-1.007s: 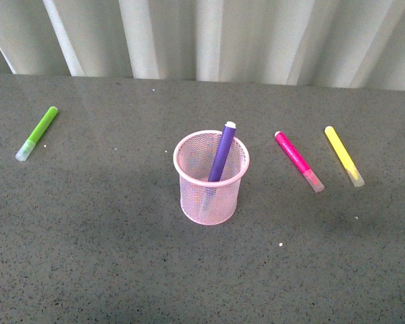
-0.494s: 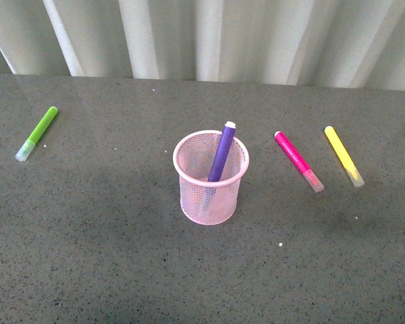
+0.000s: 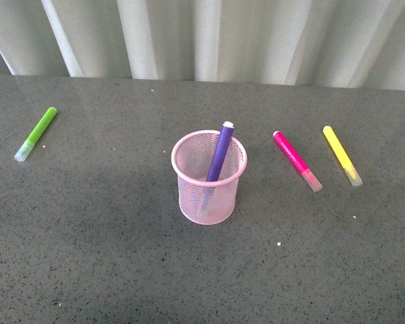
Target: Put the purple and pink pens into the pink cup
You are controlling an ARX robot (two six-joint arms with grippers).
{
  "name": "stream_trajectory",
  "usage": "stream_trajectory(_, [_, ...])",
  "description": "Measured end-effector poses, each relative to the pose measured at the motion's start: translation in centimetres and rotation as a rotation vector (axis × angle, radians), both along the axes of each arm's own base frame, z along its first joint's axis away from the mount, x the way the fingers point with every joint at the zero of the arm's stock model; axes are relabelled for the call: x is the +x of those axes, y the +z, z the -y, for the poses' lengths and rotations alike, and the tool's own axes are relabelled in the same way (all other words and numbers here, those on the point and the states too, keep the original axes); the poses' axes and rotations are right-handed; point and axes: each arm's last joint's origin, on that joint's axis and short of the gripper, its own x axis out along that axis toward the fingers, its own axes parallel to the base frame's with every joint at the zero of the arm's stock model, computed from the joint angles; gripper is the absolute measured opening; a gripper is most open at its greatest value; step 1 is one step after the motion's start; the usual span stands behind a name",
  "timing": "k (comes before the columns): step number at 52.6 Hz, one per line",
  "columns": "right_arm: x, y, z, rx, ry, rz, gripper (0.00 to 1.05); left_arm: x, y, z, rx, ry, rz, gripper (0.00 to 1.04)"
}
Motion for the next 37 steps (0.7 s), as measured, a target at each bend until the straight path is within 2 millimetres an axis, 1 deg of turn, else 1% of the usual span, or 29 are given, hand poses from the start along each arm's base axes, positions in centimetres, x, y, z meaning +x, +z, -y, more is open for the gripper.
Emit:
stream_trajectory(1, [0.4, 0.2, 0.0, -0.013, -0.009, 0.0, 0.98, 0.0, 0.0, 0.0, 0.0, -0.001, 0.0, 0.98])
stream_trajectory(4, [3.8, 1.1, 0.3, -0.065, -0.06, -0.023, 0.98, 0.0, 0.0, 0.0, 0.0, 0.0, 0.0, 0.98])
stream_trajectory(5, [4.4, 1.2, 0.3, -0.072, -0.067, -0.032, 0.98, 0.0, 0.0, 0.0, 0.0, 0.0, 0.0, 0.98])
stream_trajectory(6, [5.6, 1.3, 0.4, -0.087, -0.08, -0.053, 0.98, 0.0, 0.0, 0.0, 0.0, 0.0, 0.0, 0.98])
stream_trajectory(7, [6.9, 1.4, 0.5, -0.102, -0.092, -0.075, 0.98, 0.0, 0.0, 0.0, 0.0, 0.0, 0.0, 0.98])
stream_trajectory(8, [7.6, 1.4, 0.5, -0.11, -0.099, -0.088, 0.98, 0.0, 0.0, 0.0, 0.0, 0.0, 0.0, 0.98])
stream_trajectory(10, [10.3, 1.2, 0.6, -0.136, -0.116, -0.162, 0.98, 0.0, 0.0, 0.0, 0.0, 0.001, 0.0, 0.98])
stream_trajectory(11, [11.0, 1.0, 0.7, -0.138, -0.116, -0.185, 0.98, 0.0, 0.0, 0.0, 0.0, 0.001, 0.0, 0.98])
stream_trajectory(13, [13.8, 0.1, 0.6, -0.159, -0.112, -0.282, 0.98, 0.0, 0.0, 0.0, 0.0, 0.001, 0.0, 0.98])
stream_trajectory(14, [14.4, -0.1, 0.6, -0.166, -0.112, -0.306, 0.98, 0.0, 0.0, 0.0, 0.0, 0.001, 0.0, 0.98])
stream_trajectory(16, [16.8, -1.4, 0.6, -0.19, -0.104, -0.403, 0.98, 0.0, 0.0, 0.0, 0.0, 0.001, 0.0, 0.98])
stream_trajectory(17, [17.4, -1.7, 0.6, -0.192, -0.103, -0.419, 0.98, 0.0, 0.0, 0.0, 0.0, 0.001, 0.0, 0.98])
stream_trajectory(19, [19.5, -3.1, 0.4, -0.211, -0.099, -0.516, 0.98, 0.0, 0.0, 0.0, 0.0, 0.0, 0.0, 0.98])
stream_trajectory(20, [20.0, -3.5, 0.4, -0.219, -0.099, -0.534, 0.98, 0.0, 0.0, 0.0, 0.0, 0.0, 0.0, 0.98])
stream_trajectory(23, [22.4, -5.6, 0.0, -0.25, -0.079, -0.646, 0.98, 0.0, 0.0, 0.0, 0.0, 0.0, 0.0, 0.98])
stream_trajectory(27, [24.2, -8.1, -0.6, -0.282, -0.049, -0.764, 0.98, 0.0, 0.0, 0.0, 0.0, 0.001, 0.0, 0.98])
stream_trajectory(29, [25.0, -10.0, -1.3, -0.291, -0.006, -0.844, 0.98, 0.0, 0.0, 0.0, 0.0, 0.0, 0.0, 0.98])
stream_trajectory(34, [25.8, -14.7, -3.0, -0.303, 0.082, -0.998, 0.98, 0.0, 0.0, 0.0, 0.0, 0.001, 0.0, 0.98])
stream_trajectory(37, [25.9, -16.4, -3.7, -0.306, 0.112, -1.042, 0.98, 0.0, 0.0, 0.0, 0.0, 0.001, 0.0, 0.98])
